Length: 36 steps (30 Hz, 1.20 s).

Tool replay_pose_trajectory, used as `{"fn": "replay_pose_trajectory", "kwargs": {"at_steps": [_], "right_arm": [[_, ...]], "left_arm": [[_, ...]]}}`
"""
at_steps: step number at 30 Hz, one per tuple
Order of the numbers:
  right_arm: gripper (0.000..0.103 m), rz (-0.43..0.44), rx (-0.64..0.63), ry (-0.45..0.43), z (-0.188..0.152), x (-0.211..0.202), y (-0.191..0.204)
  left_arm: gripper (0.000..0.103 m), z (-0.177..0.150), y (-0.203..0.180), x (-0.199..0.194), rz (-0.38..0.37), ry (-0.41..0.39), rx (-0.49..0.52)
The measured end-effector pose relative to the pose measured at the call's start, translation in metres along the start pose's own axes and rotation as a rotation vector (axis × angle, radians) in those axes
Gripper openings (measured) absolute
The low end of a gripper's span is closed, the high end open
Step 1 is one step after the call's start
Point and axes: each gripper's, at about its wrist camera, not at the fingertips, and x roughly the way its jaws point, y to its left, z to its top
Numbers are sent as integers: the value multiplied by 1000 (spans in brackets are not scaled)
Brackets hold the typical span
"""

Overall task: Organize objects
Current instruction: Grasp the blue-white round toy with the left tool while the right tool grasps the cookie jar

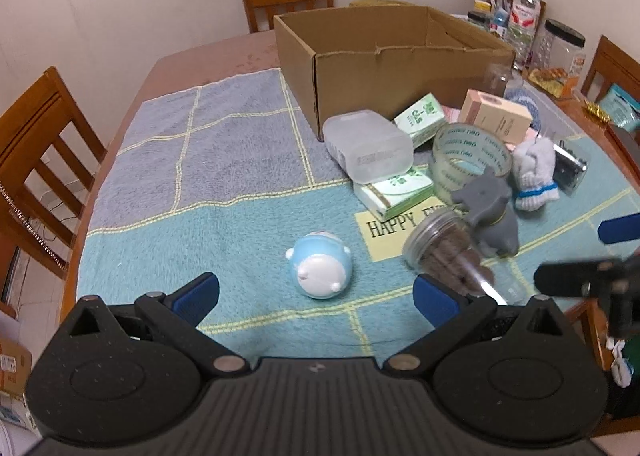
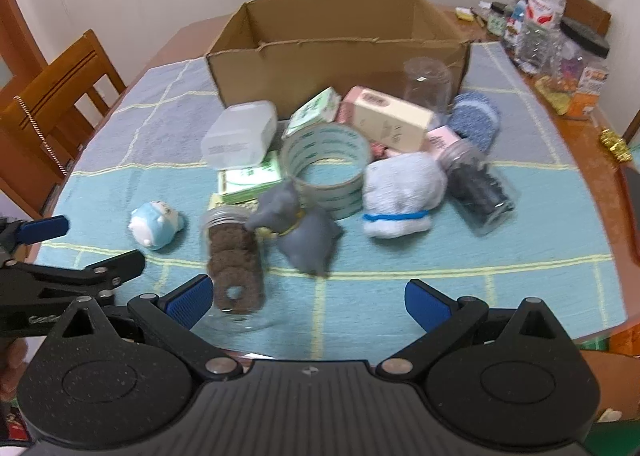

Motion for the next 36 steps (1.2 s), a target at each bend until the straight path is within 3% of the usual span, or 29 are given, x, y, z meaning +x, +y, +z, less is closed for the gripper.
{"fn": "replay_pose_trajectory", "kwargs": {"at_steps": [14,22,30,32,36], "right_arm": [[103,-44,-46,114,-22,53,38],[103,-124,8,113,-26,52,13],[103,-177,42,102,-30,47,2],[103,-183,39,94,-30,45,3],[103,-177,76,92,-31,43,4]], "left_arm": [[102,0,21,43,-59,42,91],[102,4,22,53,-105,38,176],[102,7,23,54,-187,-1,342],[100,8,24,57,-222,-7,391],[82,10,29,63,-280,-9,442]]}}
